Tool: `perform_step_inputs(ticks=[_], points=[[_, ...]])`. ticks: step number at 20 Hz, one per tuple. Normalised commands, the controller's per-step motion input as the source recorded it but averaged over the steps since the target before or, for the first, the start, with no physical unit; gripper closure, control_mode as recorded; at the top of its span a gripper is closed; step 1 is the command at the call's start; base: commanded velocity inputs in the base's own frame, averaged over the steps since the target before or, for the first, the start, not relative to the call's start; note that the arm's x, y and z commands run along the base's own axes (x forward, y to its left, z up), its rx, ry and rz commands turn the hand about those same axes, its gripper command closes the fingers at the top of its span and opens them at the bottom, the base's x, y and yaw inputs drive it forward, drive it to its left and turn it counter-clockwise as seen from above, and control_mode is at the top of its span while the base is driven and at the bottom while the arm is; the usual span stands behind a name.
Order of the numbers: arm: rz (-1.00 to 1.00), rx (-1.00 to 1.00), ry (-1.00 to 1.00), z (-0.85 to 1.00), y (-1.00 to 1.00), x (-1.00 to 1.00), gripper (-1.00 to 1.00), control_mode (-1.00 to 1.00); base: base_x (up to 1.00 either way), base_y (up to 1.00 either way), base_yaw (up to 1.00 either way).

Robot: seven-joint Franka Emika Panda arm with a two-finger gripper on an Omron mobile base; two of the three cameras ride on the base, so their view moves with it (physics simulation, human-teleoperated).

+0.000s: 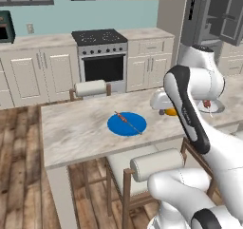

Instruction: Pick up the orange and tangerine from the fridge and place one fruit on each plate on the dining counter.

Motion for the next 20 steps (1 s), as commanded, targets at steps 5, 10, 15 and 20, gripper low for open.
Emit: perform_step_inputs(ticks=[5,10,15,20], points=[[0.13,-0.11,0.13,-0.53,0.10,0.88,1.00,-1.00,0.00,0.00,0.00],[0.09,-0.05,0.21,-0.51,0.21,0.89,1.00,-1.00,0.00,0.00,0.00],[0.07,0.00,0.15,-0.51,0.12,0.83,1.00,-1.00,0.00,0.00,0.00],[0.06,0.00,0.14,-0.51,0.09,0.76,1.00,-1.00,0.00,0.00,0.00]])
